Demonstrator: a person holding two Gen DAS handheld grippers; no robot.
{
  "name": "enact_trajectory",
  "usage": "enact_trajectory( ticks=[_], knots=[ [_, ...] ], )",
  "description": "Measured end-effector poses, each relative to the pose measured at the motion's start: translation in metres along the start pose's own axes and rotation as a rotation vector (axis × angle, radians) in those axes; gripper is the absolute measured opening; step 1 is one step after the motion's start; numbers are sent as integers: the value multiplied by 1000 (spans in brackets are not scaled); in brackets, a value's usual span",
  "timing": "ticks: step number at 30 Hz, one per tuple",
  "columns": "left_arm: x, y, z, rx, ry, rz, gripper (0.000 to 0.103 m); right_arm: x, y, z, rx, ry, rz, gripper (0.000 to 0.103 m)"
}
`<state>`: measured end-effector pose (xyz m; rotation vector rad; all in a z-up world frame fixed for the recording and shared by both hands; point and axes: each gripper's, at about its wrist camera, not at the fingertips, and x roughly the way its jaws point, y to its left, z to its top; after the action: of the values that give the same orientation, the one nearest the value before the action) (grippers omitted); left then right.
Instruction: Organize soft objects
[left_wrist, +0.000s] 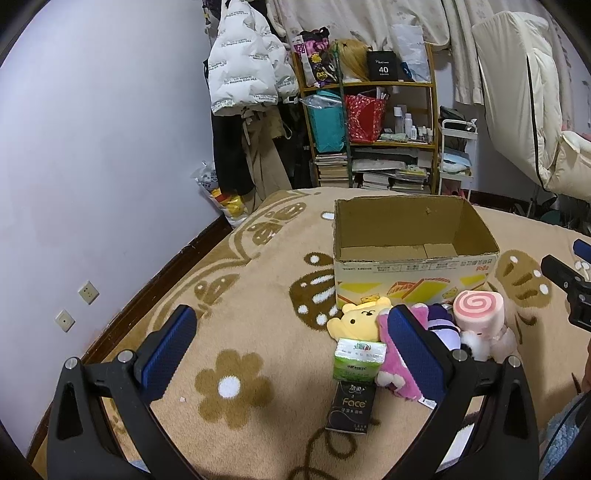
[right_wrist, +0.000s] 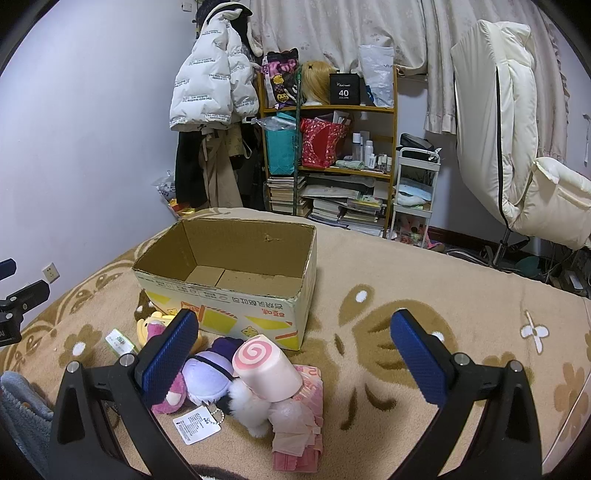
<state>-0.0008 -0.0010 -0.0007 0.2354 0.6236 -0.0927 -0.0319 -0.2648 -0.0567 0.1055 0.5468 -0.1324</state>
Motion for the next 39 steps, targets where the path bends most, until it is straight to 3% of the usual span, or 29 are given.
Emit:
enact_trajectory(
  ticks=[39],
  knots=[
    [7,-4,-7,5,11,1,102,0,0,0,0,0,1,103]
  ],
)
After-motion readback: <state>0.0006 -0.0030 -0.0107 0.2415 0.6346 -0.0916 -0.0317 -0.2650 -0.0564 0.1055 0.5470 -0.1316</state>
